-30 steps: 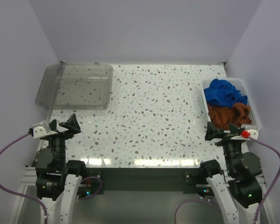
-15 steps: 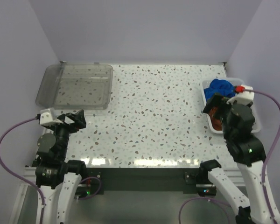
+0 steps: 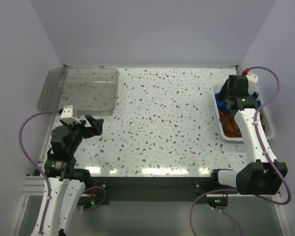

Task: Fold and stack the towels
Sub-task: Grab crumpled towel, then move the towel to the center of the board, then flatten out the crumpled towel

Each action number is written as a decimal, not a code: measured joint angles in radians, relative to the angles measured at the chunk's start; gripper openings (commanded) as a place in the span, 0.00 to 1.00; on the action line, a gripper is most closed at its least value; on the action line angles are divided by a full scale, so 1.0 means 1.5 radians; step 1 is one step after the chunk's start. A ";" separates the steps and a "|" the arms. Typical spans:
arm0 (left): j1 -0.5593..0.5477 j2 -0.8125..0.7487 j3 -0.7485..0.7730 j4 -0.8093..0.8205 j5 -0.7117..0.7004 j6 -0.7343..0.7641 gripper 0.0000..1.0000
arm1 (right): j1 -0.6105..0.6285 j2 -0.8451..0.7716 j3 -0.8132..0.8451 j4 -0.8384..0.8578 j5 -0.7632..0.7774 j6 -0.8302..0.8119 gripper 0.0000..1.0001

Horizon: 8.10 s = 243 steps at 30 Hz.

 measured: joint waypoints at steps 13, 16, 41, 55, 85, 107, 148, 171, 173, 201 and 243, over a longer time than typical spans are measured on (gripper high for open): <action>-0.013 0.002 0.000 0.013 0.020 0.000 1.00 | -0.145 0.183 -0.010 0.190 -0.178 0.132 0.87; -0.013 0.007 0.000 0.013 0.023 0.000 1.00 | -0.146 0.223 -0.010 0.225 -0.195 0.165 0.84; -0.013 0.058 0.000 0.014 0.042 0.010 1.00 | -0.122 0.193 0.262 0.106 -0.220 0.162 0.00; -0.013 0.064 0.000 0.014 0.046 0.010 1.00 | 0.108 0.305 0.703 0.173 -0.335 0.087 0.00; -0.013 0.168 0.047 0.012 0.126 0.002 0.99 | 0.717 0.071 -0.065 0.000 -0.436 -0.064 0.56; -0.503 0.741 0.285 0.123 -0.124 -0.037 0.96 | 0.155 0.310 -0.054 0.214 -0.325 0.033 0.50; -0.615 0.983 0.507 -0.134 -0.494 -0.300 0.08 | 0.161 0.075 -0.367 0.342 -0.449 0.101 0.90; -0.479 0.575 0.189 -0.182 -0.505 -0.322 0.00 | 0.314 0.342 -0.153 0.428 -0.488 0.090 0.42; -0.474 0.558 0.155 -0.182 -0.502 -0.323 0.00 | 0.314 0.376 -0.119 0.419 -0.482 0.084 0.42; -0.448 0.421 -0.016 -0.091 -0.391 -0.399 0.00 | 0.315 0.343 0.040 0.181 -0.415 -0.066 0.62; -0.440 0.417 -0.016 -0.130 -0.425 -0.397 0.00 | 0.425 0.303 -0.225 0.396 -0.562 0.034 0.33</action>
